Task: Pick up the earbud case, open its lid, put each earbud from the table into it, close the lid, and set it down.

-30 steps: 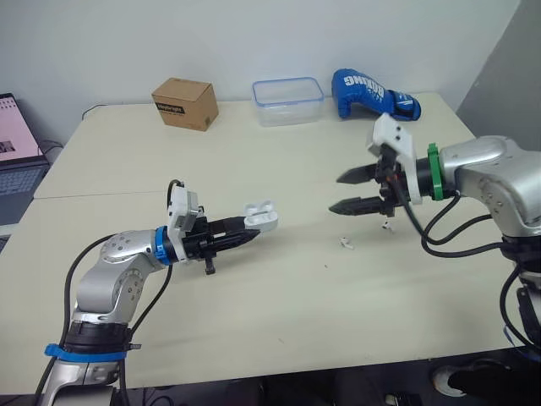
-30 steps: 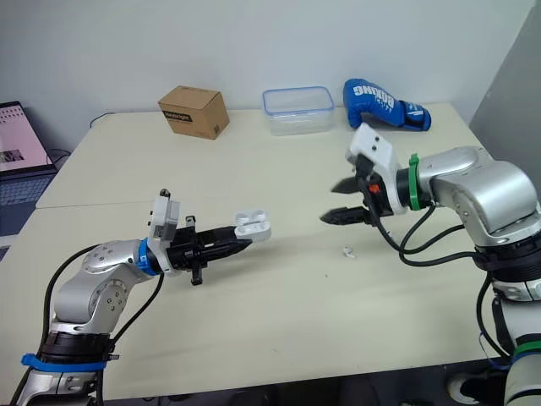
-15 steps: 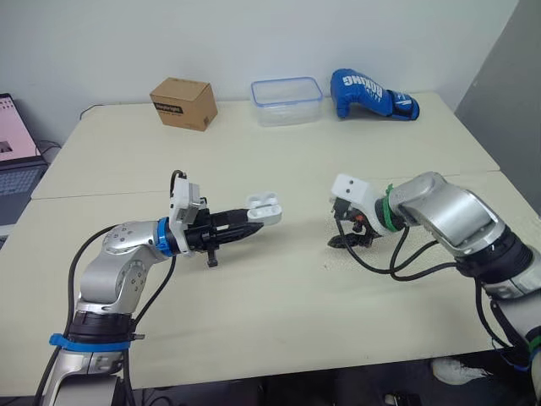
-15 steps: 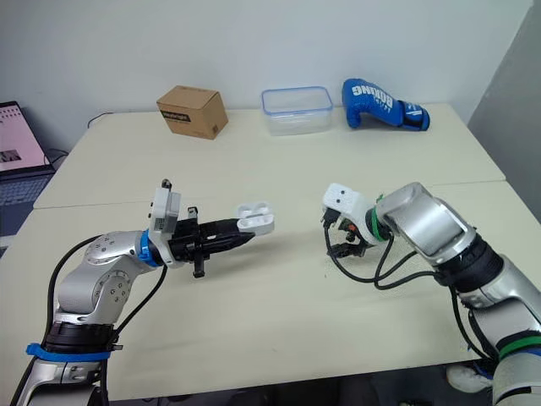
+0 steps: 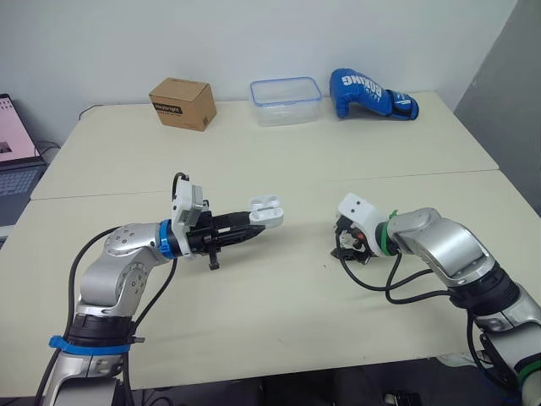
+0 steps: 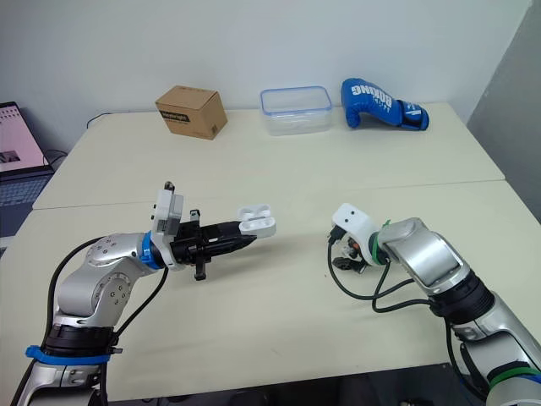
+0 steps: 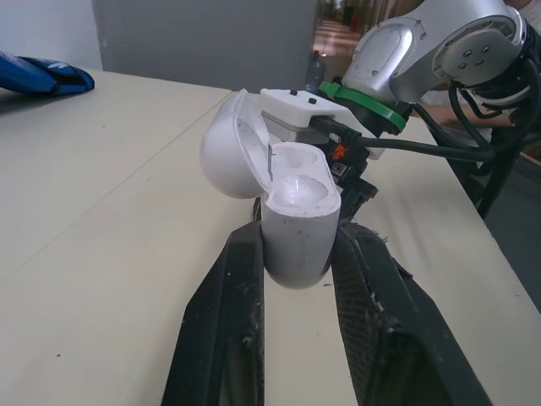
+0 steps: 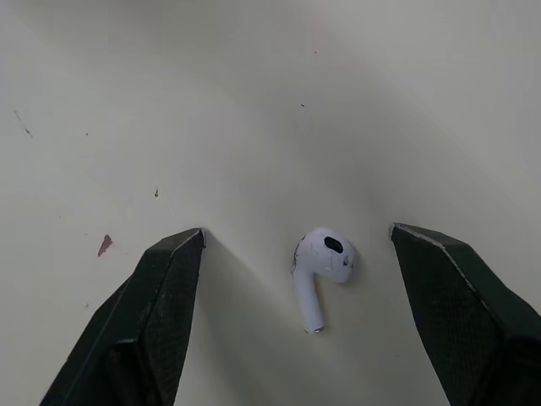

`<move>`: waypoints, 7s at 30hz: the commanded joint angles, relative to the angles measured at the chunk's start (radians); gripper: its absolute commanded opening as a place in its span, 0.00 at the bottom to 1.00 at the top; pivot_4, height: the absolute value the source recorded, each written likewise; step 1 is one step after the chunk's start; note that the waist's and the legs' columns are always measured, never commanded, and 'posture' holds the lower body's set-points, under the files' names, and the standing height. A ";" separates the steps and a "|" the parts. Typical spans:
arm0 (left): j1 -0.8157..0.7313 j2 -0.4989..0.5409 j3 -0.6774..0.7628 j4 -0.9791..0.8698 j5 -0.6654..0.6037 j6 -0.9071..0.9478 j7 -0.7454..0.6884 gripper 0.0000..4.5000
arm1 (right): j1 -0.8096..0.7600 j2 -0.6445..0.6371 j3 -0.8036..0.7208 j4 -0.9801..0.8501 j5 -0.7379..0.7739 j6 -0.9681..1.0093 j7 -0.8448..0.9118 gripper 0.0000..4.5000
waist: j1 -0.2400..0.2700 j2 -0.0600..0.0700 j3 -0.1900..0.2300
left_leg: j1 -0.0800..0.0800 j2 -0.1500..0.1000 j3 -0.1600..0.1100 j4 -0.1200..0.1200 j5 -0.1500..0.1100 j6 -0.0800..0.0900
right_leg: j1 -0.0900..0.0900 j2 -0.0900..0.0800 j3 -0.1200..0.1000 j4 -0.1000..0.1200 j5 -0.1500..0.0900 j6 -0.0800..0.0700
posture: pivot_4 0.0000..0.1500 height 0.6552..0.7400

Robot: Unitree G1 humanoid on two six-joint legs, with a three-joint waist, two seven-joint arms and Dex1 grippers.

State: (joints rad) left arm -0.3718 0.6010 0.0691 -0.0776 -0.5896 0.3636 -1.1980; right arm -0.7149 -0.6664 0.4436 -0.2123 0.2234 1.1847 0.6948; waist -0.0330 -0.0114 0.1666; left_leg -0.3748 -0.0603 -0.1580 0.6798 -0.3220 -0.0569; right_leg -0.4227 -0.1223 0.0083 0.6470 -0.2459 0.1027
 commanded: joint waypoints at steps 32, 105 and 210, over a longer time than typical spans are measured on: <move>0.014 0.004 -0.002 -0.032 -0.001 -0.020 -0.018 0.17 | 0.017 -0.075 -0.017 -0.053 0.003 -0.030 0.065 0.09 | 0.000 0.000 0.000 | 0.000 0.000 0.000 0.000 0.000 0.000 | 0.001 0.000 0.000 0.000 0.000 0.000 | 1.00 0.89; 0.014 -0.015 -0.027 -0.031 0.016 -0.045 -0.010 0.17 | -0.011 -0.315 0.065 0.121 -0.543 -1.107 0.891 0.52 | 0.003 0.000 0.000 | 0.008 0.001 0.002 -0.001 0.000 0.000 | 0.008 0.000 0.001 -0.001 0.000 0.000 | 1.00 0.89; 0.031 -0.064 -0.024 -0.009 0.040 -0.080 0.046 0.17 | -0.021 -0.236 0.005 -0.090 -0.532 -0.558 0.846 0.09 | 0.005 0.000 0.000 | 0.008 0.001 0.002 -0.001 0.000 0.000 | 0.008 0.000 0.001 -0.002 0.000 0.000 | 1.00 0.89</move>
State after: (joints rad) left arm -0.3260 0.5431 0.0299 -0.0875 -0.5486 0.3121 -1.1643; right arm -0.7295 -0.9149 0.5241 -0.2546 -0.3583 0.5368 1.5453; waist -0.0284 -0.0115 0.1667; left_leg -0.3664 -0.0597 -0.1568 0.6785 -0.3221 -0.0568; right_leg -0.4142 -0.1219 0.0091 0.6452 -0.2460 0.1030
